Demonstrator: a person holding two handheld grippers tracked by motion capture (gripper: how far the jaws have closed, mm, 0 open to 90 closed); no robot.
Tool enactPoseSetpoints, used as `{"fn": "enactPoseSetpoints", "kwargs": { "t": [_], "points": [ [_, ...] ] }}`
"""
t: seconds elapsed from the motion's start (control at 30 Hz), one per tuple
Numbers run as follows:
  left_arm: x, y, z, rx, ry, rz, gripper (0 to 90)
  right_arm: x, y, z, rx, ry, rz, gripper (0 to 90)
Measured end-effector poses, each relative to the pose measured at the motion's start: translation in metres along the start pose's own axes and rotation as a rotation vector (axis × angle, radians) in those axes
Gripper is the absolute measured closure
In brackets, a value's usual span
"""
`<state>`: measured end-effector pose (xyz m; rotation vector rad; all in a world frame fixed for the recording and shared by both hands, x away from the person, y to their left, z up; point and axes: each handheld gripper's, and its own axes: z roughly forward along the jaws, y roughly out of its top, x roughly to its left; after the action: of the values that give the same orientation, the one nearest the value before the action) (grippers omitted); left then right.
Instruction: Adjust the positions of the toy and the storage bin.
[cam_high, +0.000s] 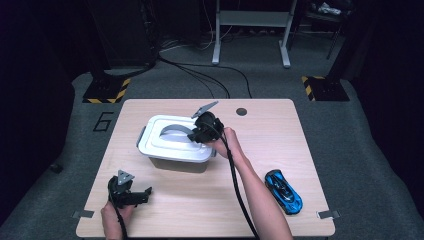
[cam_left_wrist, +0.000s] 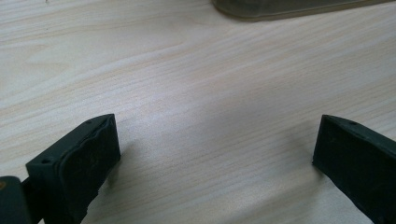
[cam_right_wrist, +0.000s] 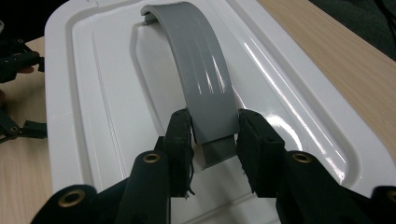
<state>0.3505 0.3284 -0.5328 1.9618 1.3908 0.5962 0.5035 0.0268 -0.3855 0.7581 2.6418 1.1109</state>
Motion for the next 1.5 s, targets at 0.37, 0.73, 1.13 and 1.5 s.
{"fn": "enactPoseSetpoints", "kwargs": {
  "t": [0.37,0.73,1.13,1.5],
  "points": [
    [0.001,0.000,0.000,0.001,0.001,0.008,0.7,-0.003,-0.014,-0.014,-0.001,-0.033,0.024,66.1],
    [0.000,0.000,0.000,0.000,0.002,0.005,0.6,-0.008,-0.036,-0.036,-0.015,-0.078,0.062,66.2],
    [0.000,0.000,0.000,0.000,0.002,0.005,0.6,-0.013,-0.057,-0.058,-0.014,-0.122,0.099,65.6],
    [0.000,0.000,0.000,0.001,0.001,0.004,0.7,-0.017,-0.023,-0.053,-0.058,-0.059,0.028,56.4]
  ]
}}
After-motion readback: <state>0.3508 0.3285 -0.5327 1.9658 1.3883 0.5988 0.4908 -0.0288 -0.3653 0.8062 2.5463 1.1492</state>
